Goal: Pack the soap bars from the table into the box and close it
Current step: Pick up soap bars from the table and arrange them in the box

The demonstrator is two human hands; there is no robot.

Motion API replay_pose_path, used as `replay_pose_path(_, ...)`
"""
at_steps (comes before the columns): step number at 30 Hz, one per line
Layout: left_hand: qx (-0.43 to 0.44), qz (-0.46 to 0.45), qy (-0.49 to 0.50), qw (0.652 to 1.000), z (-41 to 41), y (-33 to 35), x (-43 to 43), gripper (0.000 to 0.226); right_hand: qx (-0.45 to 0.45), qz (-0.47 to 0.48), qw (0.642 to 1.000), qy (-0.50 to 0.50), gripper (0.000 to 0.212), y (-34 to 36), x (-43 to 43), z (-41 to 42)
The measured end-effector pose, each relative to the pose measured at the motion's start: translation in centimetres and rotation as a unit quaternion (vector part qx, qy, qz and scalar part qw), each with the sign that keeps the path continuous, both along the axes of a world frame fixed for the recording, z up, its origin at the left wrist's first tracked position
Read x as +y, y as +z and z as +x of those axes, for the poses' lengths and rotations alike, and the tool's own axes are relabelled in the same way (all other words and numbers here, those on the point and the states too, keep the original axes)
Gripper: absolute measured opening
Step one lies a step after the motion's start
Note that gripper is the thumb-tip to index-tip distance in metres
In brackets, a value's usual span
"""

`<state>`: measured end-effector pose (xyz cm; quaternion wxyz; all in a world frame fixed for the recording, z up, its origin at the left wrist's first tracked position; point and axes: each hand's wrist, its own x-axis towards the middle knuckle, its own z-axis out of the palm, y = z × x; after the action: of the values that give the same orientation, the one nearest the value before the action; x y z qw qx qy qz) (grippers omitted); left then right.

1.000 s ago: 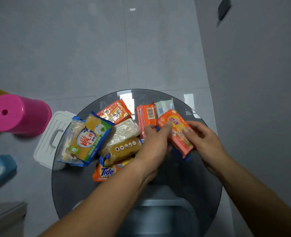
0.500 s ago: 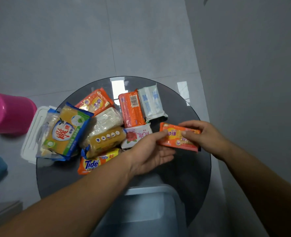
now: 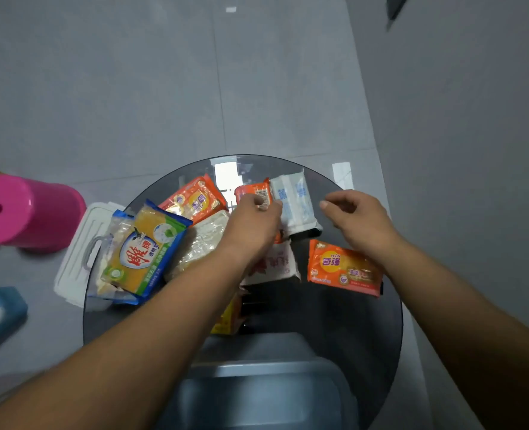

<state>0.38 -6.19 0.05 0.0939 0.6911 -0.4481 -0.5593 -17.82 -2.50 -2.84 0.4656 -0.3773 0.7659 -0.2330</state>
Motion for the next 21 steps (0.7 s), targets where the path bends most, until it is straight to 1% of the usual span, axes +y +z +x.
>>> replay_pose_path(2,-0.015,-0.066,0.002,0.998,-0.6,0.0,0.0,0.04,-0.026,0.018,0.999,-0.012,0.04,-0.7,-1.8,1.4)
replay_pose_path(3,-0.013,-0.069,0.022,0.997,-0.7,0.0,-0.1,0.039,-0.032,0.023,0.999,-0.017,0.041,-1.0,-2.5,2.0)
replay_pose_path(4,-0.003,-0.05,0.053,0.997,-0.7,-0.1,-0.3,0.034,-0.035,0.025,0.999,-0.023,0.041,-1.3,-3.0,2.5)
replay_pose_path(6,0.025,0.016,0.111,0.993,-0.6,-0.2,-0.9,0.026,-0.035,0.028,0.998,-0.035,0.043,-1.8,-3.4,2.9)
replay_pose_path(7,0.034,0.044,0.125,0.991,-0.6,-0.3,-1.1,0.028,-0.038,0.033,0.998,-0.04,0.045,-2.0,-3.5,3.1)
replay_pose_path(8,0.035,0.061,0.124,0.99,-0.6,-0.4,-1.3,0.037,-0.045,0.039,0.997,-0.046,0.047,-2.0,-3.5,3.2)
replay_pose_path(10,0.024,0.065,0.115,0.991,-0.9,-0.3,-1.5,0.055,-0.059,0.047,0.995,-0.059,0.048,-1.9,-3.4,3.3)
replay_pose_path(11,0.021,0.059,0.113,0.992,-1.1,-0.5,-1.5,0.057,-0.065,0.047,0.995,-0.063,0.047,-1.8,-3.3,3.3)
replay_pose_path(13,0.015,0.048,0.101,0.994,-1.2,-0.7,-1.4,0.048,-0.07,0.043,0.995,-0.062,0.045,-1.6,-3.2,3.1)
replay_pose_path(15,0.012,0.05,0.092,0.994,-1.3,-1.0,-1.3,0.031,-0.075,0.043,0.994,-0.067,0.048,-1.6,-3.1,2.8)
replay_pose_path(16,0.018,0.051,0.093,0.994,-1.3,-1.0,-1.2,0.026,-0.077,0.043,0.994,-0.07,0.048,-1.7,-3.0,2.6)
replay_pose_path(21,0.063,0.057,0.101,0.991,-0.9,-1.1,-0.8,0.014,-0.07,0.032,0.995,-0.06,0.046,-2.1,-2.7,1.9)
